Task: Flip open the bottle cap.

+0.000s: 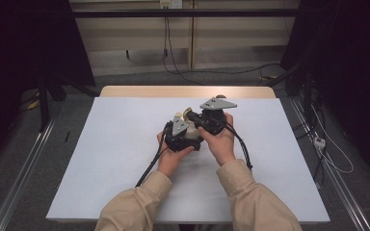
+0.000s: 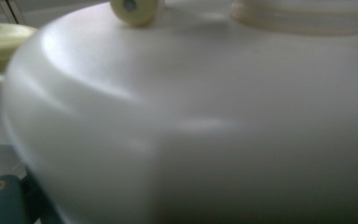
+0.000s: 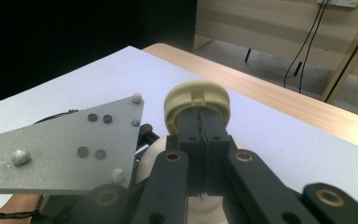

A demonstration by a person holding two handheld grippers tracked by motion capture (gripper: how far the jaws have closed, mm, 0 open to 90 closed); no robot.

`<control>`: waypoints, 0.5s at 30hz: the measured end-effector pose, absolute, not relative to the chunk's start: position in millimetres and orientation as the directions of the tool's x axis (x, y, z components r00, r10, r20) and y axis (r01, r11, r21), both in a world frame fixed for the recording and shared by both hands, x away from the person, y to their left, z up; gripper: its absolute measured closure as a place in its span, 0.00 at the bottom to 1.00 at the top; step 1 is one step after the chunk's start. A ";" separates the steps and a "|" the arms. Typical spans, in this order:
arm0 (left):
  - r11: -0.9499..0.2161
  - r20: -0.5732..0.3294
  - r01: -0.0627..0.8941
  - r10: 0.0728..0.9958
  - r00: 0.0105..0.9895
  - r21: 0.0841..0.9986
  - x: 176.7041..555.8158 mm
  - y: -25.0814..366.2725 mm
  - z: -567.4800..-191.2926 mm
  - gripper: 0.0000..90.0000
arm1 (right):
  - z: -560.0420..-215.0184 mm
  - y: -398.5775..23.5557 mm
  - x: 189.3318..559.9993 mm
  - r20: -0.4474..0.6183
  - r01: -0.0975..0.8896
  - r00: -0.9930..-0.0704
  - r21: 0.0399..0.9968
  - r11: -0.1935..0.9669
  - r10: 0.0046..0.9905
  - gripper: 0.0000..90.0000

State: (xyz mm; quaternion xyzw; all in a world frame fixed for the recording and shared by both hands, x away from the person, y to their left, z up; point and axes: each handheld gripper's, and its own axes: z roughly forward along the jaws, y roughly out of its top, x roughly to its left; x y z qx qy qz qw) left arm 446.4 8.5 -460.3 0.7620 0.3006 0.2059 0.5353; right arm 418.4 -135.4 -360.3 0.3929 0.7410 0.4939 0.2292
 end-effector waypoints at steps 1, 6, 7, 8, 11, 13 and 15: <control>-0.246 -0.008 0.237 0.679 0.734 0.940 446.4 8.5 -460.3 0.06 | -360.2 -135.4 418.6 0.049 0.356 -0.587 0.912 0.203 0.808 0.99; -0.247 -0.008 0.238 0.679 0.734 0.940 446.5 8.5 -460.3 0.06 | -360.0 -135.0 419.3 0.048 0.354 -0.587 0.913 0.203 0.808 0.99; -0.246 -0.009 0.238 0.678 0.735 0.940 446.5 8.4 -460.4 0.06 | -359.8 -134.9 419.4 0.049 0.356 -0.587 0.912 0.203 0.808 0.99; -0.247 -0.007 0.237 0.679 0.734 0.940 446.4 8.5 -460.3 0.06 | -359.8 -134.7 419.6 0.048 0.355 -0.588 0.912 0.205 0.808 0.99; -0.247 -0.007 0.237 0.679 0.734 0.940 446.5 8.5 -460.3 0.06 | -359.9 -134.5 420.4 0.047 0.355 -0.589 0.912 0.206 0.807 0.99; -0.247 -0.006 0.237 0.679 0.734 0.940 446.5 8.6 -460.3 0.06 | -360.0 -134.1 420.7 0.050 0.358 -0.588 0.911 0.204 0.808 0.99; -0.247 -0.007 0.237 0.679 0.734 0.940 446.5 8.5 -460.3 0.06 | -360.0 -133.8 421.1 0.050 0.357 -0.588 0.911 0.204 0.807 0.99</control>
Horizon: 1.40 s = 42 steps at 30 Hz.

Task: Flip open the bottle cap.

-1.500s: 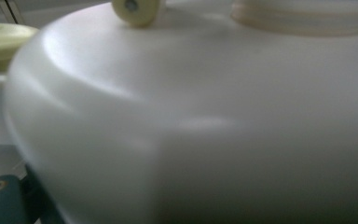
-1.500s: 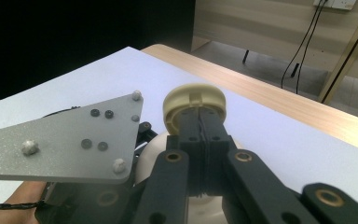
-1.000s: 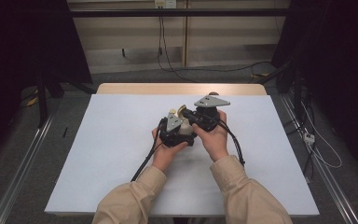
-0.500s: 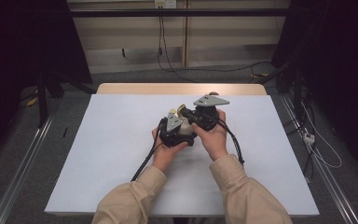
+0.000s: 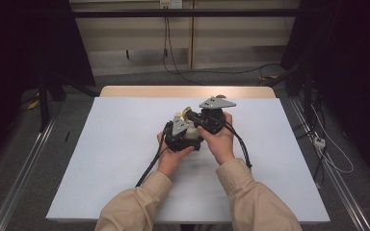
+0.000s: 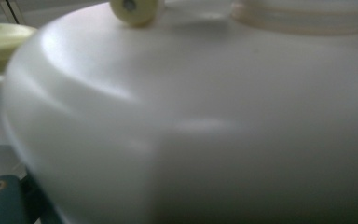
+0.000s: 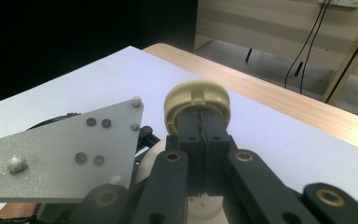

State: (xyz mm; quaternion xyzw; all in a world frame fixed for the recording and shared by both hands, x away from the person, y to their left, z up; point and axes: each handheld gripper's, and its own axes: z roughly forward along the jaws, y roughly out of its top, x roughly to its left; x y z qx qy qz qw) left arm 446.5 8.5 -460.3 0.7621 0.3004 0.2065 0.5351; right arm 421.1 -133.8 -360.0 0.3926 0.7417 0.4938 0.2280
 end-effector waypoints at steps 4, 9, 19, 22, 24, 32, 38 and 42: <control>-0.256 0.007 0.229 0.680 0.733 0.939 446.8 9.1 -460.0 0.06 | -359.7 -133.4 421.9 0.050 0.357 -0.591 0.911 0.205 0.805 0.99; -0.246 -0.008 0.238 0.679 0.734 0.940 446.3 8.5 -460.3 0.06 | -359.8 -134.2 423.4 0.055 0.355 -0.591 0.913 0.198 0.805 0.99; -0.242 -0.012 0.239 0.679 0.734 0.940 446.4 8.6 -460.4 0.05 | -359.3 -136.5 422.7 0.061 0.359 -0.593 0.913 0.196 0.803 0.95; -0.235 -0.023 0.245 0.676 0.736 0.940 446.8 9.0 -460.4 0.05 | -358.3 -139.7 421.7 0.067 0.361 -0.588 0.914 0.187 0.806 0.90; -0.238 -0.023 0.246 0.674 0.739 0.939 447.1 9.3 -460.4 0.05 | -357.9 -141.5 421.3 0.070 0.363 -0.586 0.914 0.184 0.807 0.85; -0.289 -0.028 0.303 0.681 0.732 0.908 446.5 9.9 -459.6 0.04 | -358.2 -147.1 416.0 0.088 0.364 -0.599 0.915 0.173 0.796 0.60; -0.305 -0.043 0.335 0.679 0.733 0.892 445.8 13.0 -459.1 0.04 | -360.0 -153.2 409.9 0.096 0.366 -0.601 0.916 0.166 0.793 0.47; -0.300 -0.037 0.329 0.687 0.726 0.895 443.1 13.1 -459.2 0.04 | -361.8 -159.6 405.6 0.097 0.370 -0.599 0.914 0.167 0.795 0.40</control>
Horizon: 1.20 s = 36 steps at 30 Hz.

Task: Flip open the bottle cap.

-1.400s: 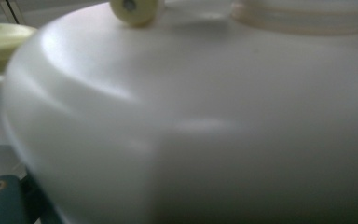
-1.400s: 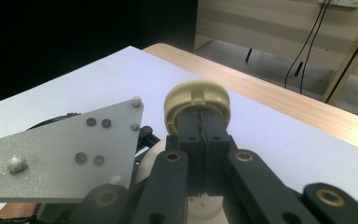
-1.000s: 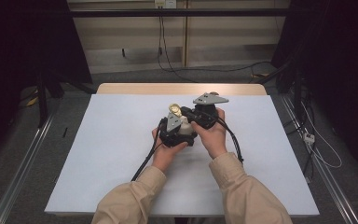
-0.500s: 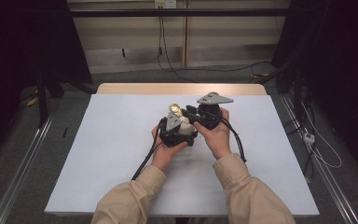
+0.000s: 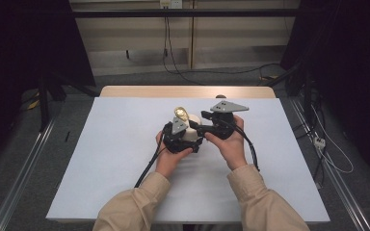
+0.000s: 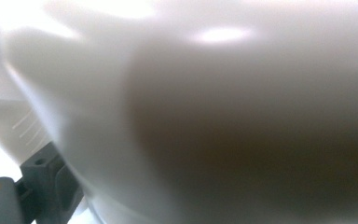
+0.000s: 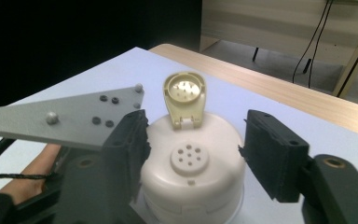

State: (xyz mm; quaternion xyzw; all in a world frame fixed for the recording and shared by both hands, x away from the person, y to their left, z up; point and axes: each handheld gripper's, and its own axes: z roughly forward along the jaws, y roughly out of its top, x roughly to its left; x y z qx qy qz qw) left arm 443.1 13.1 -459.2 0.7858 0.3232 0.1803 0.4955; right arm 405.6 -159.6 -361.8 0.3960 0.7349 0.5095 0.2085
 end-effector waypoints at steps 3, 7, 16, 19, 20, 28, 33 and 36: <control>-0.295 -0.066 0.355 0.680 0.730 0.887 443.6 15.5 -459.1 0.04 | -362.8 -165.8 403.2 0.101 0.374 -0.601 0.912 0.167 0.793 0.32; -0.314 -0.048 0.346 0.677 0.735 0.884 442.4 16.6 -459.1 0.04 | -364.2 -174.2 399.1 0.106 0.376 -0.595 0.913 0.160 0.796 0.29; -0.352 -0.043 0.382 0.685 0.727 0.854 439.2 19.2 -460.0 0.04 | -370.5 -187.5 388.7 0.116 0.379 -0.595 0.913 0.151 0.796 0.27; -0.352 -0.048 0.378 0.675 0.737 0.856 437.0 22.4 -459.7 0.05 | -374.0 -190.4 385.7 0.126 0.383 -0.593 0.913 0.142 0.795 0.27; -0.361 -0.041 0.377 0.673 0.739 0.853 435.8 24.0 -459.2 0.05 | -375.1 -191.4 385.0 0.126 0.382 -0.594 0.913 0.141 0.795 0.27; -0.357 -0.041 0.357 0.656 0.754 0.863 425.4 45.9 -457.2 0.06 | -381.5 -194.8 377.2 0.121 0.389 -0.608 0.907 0.162 0.785 0.23; -0.355 -0.040 0.357 0.658 0.752 0.864 419.9 60.2 -455.8 0.06 | -386.9 -193.9 371.5 0.113 0.394 -0.620 0.900 0.184 0.777 0.22; -0.352 -0.045 0.359 0.657 0.753 0.864 416.1 68.9 -453.2 0.06 | -388.8 -194.0 368.5 0.110 0.393 -0.626 0.900 0.191 0.772 0.22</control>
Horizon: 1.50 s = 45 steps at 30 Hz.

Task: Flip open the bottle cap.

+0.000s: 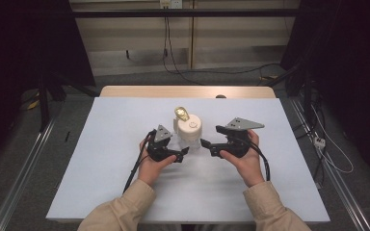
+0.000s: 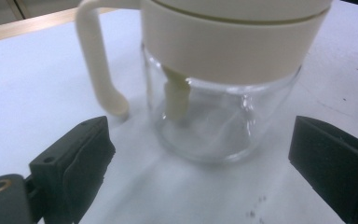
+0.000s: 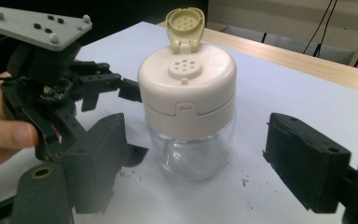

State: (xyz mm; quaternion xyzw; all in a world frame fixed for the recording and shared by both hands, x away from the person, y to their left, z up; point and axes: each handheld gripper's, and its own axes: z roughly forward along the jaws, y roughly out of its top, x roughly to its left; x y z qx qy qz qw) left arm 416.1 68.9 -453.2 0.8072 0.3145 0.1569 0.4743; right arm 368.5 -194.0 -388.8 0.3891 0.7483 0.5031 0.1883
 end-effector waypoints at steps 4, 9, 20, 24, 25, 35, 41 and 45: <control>-0.336 -0.052 0.353 0.655 0.753 0.873 410.7 82.7 -447.5 0.06 | -391.2 -194.5 363.2 0.102 0.389 -0.637 0.898 0.204 0.764 0.21; -0.324 -0.067 0.354 0.648 0.759 0.877 403.9 100.3 -443.9 0.06 | -398.4 -197.1 356.1 0.113 0.399 -0.637 0.895 0.200 0.763 0.21; -0.310 -0.071 0.353 0.655 0.752 0.883 391.4 139.8 -437.8 0.06 | -406.9 -207.0 340.9 0.127 0.400 -0.631 0.899 0.181 0.765 0.21; -0.317 -0.066 0.347 0.647 0.759 0.882 387.1 153.6 -436.0 0.06 | -410.9 -212.3 335.9 0.131 0.405 -0.624 0.897 0.176 0.771 0.21; -0.308 -0.075 0.353 0.651 0.755 0.883 386.1 156.7 -436.2 0.06 | -412.0 -213.8 335.0 0.131 0.409 -0.622 0.895 0.177 0.772 0.21; -0.307 -0.076 0.349 0.645 0.760 0.886 381.4 178.3 -434.6 0.06 | -425.8 -225.7 327.6 0.131 0.433 -0.615 0.880 0.194 0.778 0.20; -0.292 -0.085 0.355 0.655 0.751 0.888 378.4 190.5 -434.1 0.06 | -431.7 -232.5 321.5 0.129 0.442 -0.609 0.875 0.200 0.783 0.20; -0.285 -0.089 0.356 0.658 0.748 0.890 375.6 197.9 -433.5 0.06 | -434.6 -238.8 317.0 0.128 0.444 -0.604 0.874 0.199 0.787 0.21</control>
